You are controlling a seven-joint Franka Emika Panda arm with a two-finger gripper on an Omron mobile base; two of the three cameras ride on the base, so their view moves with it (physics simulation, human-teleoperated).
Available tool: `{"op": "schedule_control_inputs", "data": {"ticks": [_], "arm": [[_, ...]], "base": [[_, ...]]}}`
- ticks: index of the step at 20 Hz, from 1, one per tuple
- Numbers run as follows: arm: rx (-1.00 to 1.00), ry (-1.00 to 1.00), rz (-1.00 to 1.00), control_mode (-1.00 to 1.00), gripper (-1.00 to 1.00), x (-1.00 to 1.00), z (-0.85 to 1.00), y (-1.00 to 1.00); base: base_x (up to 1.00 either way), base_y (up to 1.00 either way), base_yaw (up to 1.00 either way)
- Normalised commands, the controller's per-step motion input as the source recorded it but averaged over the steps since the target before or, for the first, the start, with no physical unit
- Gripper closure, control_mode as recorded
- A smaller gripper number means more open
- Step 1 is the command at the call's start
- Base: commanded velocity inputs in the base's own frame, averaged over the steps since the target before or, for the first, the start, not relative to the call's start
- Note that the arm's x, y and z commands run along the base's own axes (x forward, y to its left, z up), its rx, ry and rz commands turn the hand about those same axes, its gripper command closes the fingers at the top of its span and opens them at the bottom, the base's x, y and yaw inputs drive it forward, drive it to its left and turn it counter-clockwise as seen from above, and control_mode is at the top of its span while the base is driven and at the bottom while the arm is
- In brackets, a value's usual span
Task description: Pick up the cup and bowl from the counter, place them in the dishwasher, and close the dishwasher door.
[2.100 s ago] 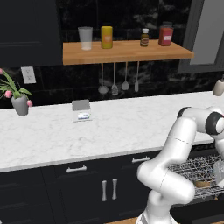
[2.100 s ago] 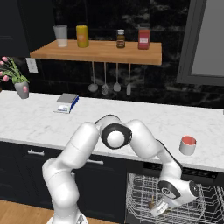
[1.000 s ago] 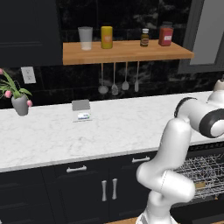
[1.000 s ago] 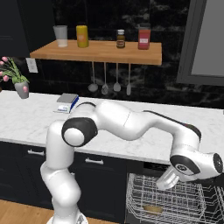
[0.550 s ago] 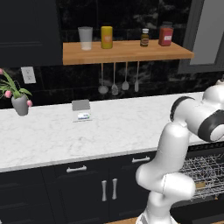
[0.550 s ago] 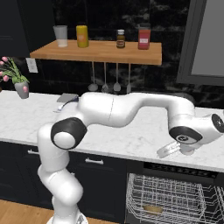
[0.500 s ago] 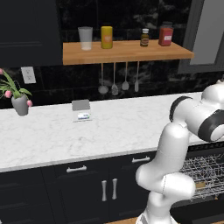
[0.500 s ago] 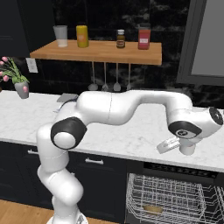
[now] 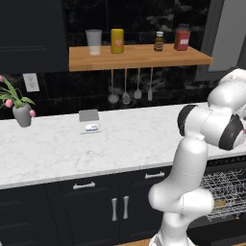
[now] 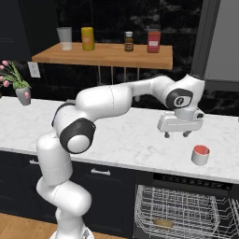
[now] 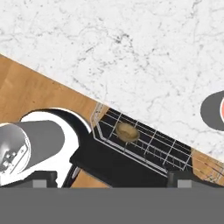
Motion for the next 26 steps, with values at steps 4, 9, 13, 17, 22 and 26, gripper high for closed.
{"op": "schedule_control_inputs", "data": {"ticks": [4, 9, 13, 17, 22, 26], "arm": [[0.03, 0.0, 0.0, -1.0, -1.0, 0.31, -0.24, -0.08], [0.08, -0.03, 0.0, -1.0, -1.0, 0.27, -0.48, -0.24], [0.02, -0.07, -0.04, -1.0, -1.0, 0.44, -0.65, -0.33], [0.0, -0.1, -0.07, -1.0, -1.0, 0.42, -0.56, -0.3], [0.0, -0.06, -0.08, -1.0, -1.0, 0.34, -0.27, -0.23], [0.0, -0.02, -0.05, -1.0, -1.0, 0.03, 0.0, -0.19]], "base": [[0.0, 0.0, 0.0], [0.0, 0.0, 0.0], [0.0, 0.0, 0.0], [0.0, 0.0, 0.0], [0.0, 0.0, 0.0], [0.0, 0.0, 0.0]]}}
